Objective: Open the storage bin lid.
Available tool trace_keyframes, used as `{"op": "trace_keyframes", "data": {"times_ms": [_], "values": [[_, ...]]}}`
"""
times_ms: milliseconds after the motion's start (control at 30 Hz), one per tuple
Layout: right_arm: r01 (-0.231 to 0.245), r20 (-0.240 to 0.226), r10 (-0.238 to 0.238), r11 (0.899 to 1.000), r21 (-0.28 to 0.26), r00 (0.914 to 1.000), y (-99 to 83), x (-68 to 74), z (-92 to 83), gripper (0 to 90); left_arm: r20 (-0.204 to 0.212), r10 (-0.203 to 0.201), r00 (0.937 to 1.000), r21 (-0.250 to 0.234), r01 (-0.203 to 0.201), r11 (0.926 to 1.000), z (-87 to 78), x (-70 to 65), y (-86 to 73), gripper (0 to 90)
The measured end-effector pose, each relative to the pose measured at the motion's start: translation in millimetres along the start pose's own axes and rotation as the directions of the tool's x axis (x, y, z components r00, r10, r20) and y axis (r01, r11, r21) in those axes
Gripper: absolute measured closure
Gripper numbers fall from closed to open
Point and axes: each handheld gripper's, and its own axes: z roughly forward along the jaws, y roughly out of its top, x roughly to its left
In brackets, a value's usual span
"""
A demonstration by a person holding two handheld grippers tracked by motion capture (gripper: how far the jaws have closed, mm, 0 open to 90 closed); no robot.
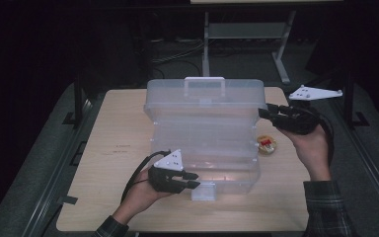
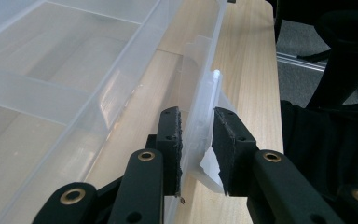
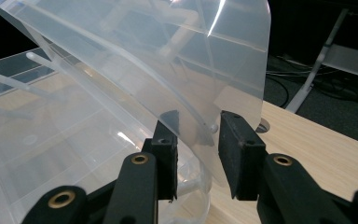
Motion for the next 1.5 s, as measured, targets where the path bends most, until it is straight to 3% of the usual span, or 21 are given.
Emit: {"op": "trace_keyframes", "data": {"times_ms": [333,567,1033,1500], "values": [[0.013,0.011,-0.013,1.000,-0.011,0.9999,-0.8,1.0,-3.0,72.4,0.003,-0.005,1.0000,-0.004,0.005,1.0000,-0.1,0.5,-0.4,72.3],[-0.005,0.022,0.006,1.000,-0.024,0.9997,1.8,-2.0,-0.2,74.8,0.011,-0.011,0.9999,-0.003,0.011,0.9999,-0.1,1.1,-0.6,72.4],[0.004,0.095,0.000,0.999,-0.047,0.9955,8.3,-2.8,8.4,79.7,0.016,-0.017,0.9997,-0.005,0.017,0.9998,0.1,1.4,-0.9,72.4],[-0.018,0.076,0.022,0.998,-0.058,0.9969,8.6,-6.5,9.8,79.0,0.019,-0.017,0.9997,-0.004,0.017,0.9999,0.0,1.8,-0.9,72.5]]}}
